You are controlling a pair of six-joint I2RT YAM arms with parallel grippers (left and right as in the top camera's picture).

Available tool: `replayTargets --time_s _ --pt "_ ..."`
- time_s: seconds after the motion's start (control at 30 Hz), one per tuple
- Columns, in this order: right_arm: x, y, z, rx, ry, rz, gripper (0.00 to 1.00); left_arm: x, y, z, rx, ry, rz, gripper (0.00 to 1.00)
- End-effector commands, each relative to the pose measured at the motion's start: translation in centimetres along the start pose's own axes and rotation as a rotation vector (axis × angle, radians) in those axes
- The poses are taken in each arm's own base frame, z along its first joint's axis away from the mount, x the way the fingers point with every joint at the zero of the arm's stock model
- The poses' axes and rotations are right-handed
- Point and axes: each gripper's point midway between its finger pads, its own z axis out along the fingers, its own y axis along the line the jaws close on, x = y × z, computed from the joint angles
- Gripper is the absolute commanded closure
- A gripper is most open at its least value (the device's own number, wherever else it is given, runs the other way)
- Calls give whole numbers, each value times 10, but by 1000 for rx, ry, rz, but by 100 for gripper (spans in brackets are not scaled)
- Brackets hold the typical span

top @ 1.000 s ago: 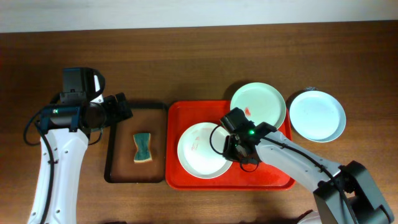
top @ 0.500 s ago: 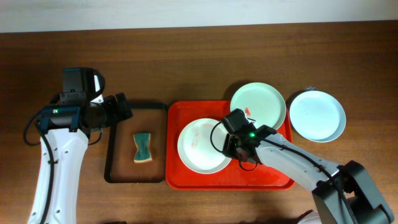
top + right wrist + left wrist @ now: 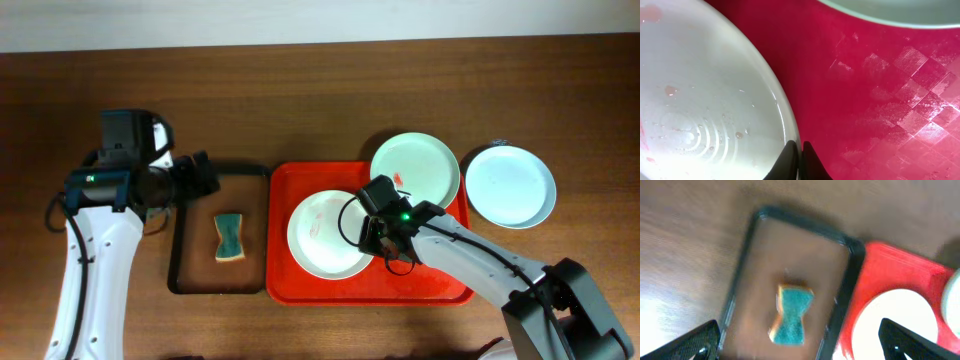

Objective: Clean dirty plates on tray and stack at the side
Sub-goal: 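Grasp the sponge from the black tray with the left gripper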

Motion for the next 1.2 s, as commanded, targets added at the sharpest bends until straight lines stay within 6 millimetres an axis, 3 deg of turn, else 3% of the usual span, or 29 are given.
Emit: replayTargets --time_s 0.0,0.07,0.1,0.13,0.33,0.43,0.6,0.7,0.73,0.9,1.17 --pt "3 -3 2 16 5 -1 96 33 -22 8 68 105 49 3" --pt "3 -3 2 16 5 -1 96 51 -17 20 14 147 82 12" --pt "3 -4 2 17 6 -1 96 59 -9 28 -42 157 104 23" --pt "3 -4 2 17 6 -1 96 68 -5 36 -67 174 119 27" --pt "3 -3 2 16 6 -1 95 88 5 56 -82 216 118 36" --pt "3 -3 2 16 6 -1 95 97 9 61 -91 240 116 48" --pt "3 -3 2 16 6 -1 95 110 2 84 -113 320 167 52" --pt "3 -4 2 18 7 -1 95 105 8 125 -209 322 219 57" --pt "3 -4 2 18 8 -1 95 102 10 131 -211 320 206 59" --pt "3 -4 2 18 7 -1 94 94 22 134 -218 310 163 71" --pt "3 -4 2 18 8 -1 95 99 15 134 -205 320 186 75"
